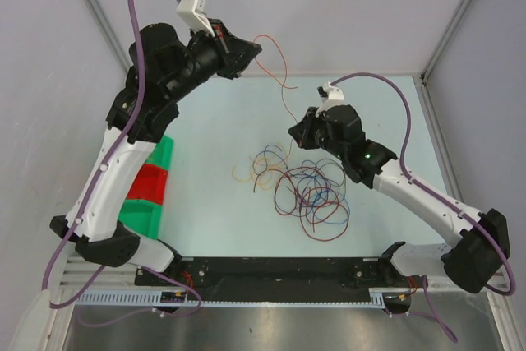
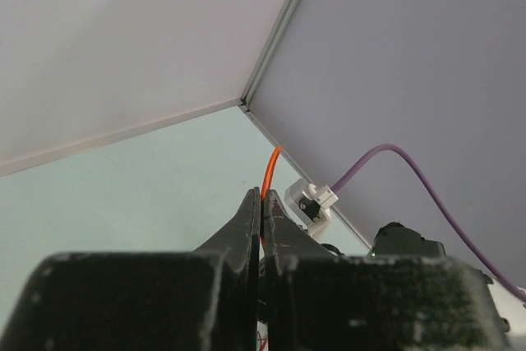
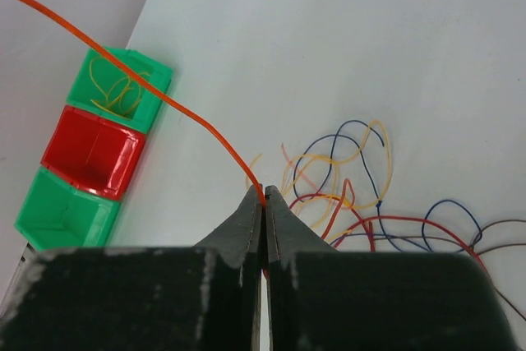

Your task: Untangle the cables

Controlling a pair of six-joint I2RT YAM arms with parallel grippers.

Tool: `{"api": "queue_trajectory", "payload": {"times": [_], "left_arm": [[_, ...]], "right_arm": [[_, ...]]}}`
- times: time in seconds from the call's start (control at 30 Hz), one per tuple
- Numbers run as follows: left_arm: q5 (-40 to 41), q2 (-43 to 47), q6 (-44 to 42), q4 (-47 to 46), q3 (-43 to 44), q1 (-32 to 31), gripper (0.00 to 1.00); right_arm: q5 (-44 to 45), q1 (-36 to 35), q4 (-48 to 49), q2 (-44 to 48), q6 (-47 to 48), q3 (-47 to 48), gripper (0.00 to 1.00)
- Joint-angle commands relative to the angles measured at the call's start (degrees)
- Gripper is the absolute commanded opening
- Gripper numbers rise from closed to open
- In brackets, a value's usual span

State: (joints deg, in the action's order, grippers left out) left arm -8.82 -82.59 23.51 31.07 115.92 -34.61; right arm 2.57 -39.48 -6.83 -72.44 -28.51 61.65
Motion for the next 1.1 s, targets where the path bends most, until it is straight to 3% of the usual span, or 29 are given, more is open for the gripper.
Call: {"api": "queue_trajectory", "payload": {"times": [0.0,0.1,0.2,0.23,0.33,0.5,0.67,0.83,1.07], "left_arm": [[7.5,2.3,-2.2,2.3,-0.3,-0.2,0.0],[12.8,2.8,-1.9,5.4,-4.7,0.7,0.03],[11.0,2.8,2.5,8.8,-10.9,4.5,0.44],[6.9,2.7,3.4,9.7,-12.5,7.2,0.72],[6.4,3.5,3.1,11.6,-19.0,8.7,0.94],[11.0,12.4,1.7,8.6,-28.3,6.5,0.97],[17.8,19.0,-0.4,5.0,-33.5,-0.3,0.89],[15.5,26.5,-2.1,-3.3,-42.1,-5.7,0.77],[13.3,26.1,-5.3,-11.0,-44.6,-12.3,0.68]], "right_arm": [[0.6,-0.2,-2.4,3.9,-0.9,2.4,0.0],[-0.7,-0.3,-2.4,6.1,-1.2,2.8,0.0],[-2.0,-0.3,-2.3,7.7,-1.6,4.0,0.0],[-1.9,-0.3,-2.4,7.9,-2.0,4.4,0.0],[-3.8,-0.3,-2.7,8.7,-3.8,5.7,0.0],[-2.6,-0.2,-2.7,8.8,-10.8,6.6,0.0],[4.4,-0.1,-4.3,7.8,-20.0,6.8,0.0],[6.3,-0.1,-4.9,7.1,-29.0,6.8,0.0],[6.3,-0.2,-6.2,6.4,-36.6,6.8,0.0]]}}
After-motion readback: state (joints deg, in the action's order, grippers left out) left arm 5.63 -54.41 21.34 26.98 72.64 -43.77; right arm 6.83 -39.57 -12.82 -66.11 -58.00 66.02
